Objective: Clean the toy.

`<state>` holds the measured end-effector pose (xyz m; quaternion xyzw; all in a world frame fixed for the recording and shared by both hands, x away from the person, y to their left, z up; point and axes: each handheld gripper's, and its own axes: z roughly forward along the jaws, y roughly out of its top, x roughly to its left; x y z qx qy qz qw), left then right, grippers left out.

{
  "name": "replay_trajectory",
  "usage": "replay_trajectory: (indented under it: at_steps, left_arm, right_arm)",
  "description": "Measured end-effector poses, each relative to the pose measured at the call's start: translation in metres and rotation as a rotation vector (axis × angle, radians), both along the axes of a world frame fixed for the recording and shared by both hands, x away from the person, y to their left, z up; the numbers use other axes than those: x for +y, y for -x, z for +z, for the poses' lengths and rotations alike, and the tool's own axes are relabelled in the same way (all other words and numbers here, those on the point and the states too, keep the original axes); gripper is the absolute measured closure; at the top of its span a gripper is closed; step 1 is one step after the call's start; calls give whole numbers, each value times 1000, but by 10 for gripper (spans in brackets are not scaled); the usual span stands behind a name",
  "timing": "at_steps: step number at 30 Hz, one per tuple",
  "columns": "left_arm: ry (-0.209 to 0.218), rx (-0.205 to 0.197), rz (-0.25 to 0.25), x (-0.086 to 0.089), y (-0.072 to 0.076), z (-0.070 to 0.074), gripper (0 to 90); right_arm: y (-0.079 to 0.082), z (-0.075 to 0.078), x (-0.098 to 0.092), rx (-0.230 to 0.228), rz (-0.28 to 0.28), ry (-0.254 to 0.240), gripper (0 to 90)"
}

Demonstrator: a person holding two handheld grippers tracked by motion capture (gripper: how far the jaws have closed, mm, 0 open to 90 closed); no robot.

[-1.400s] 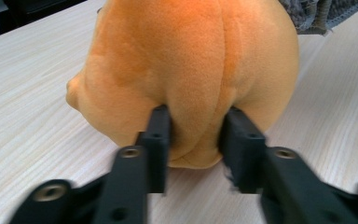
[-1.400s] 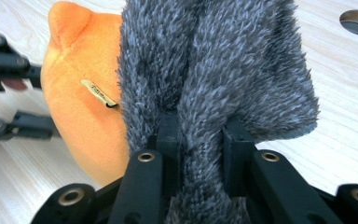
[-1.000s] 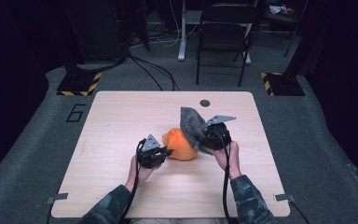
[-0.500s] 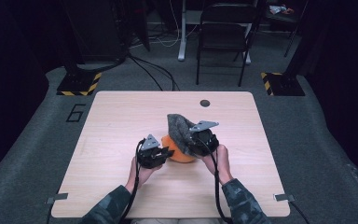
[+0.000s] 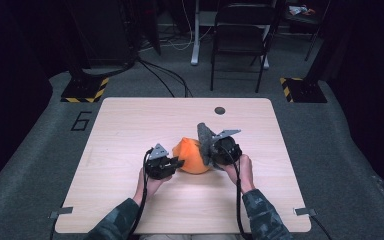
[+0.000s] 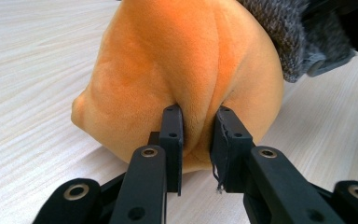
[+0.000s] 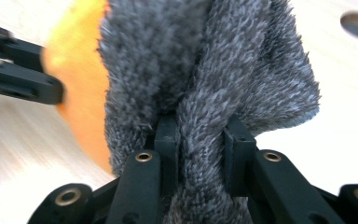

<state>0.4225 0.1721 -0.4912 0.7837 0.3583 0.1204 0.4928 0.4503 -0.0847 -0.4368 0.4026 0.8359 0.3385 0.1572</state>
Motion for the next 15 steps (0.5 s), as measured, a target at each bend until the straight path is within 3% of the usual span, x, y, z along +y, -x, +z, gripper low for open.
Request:
replay_trajectory:
  at_steps: [6, 8, 15]
  left_arm:
    - [3, -1, -7, 1, 0, -1, 755]
    - [6, -1, -11, 2, 0, -1, 755]
    - [6, -7, -14, 4, -1, -2, 753]
  right_arm:
    - [-12, -18, -16, 75, -59, 20, 718]
    - [-16, -28, -19, 88, -71, 68, 718]
    - [-24, -46, -22, 165, -97, 104, 718]
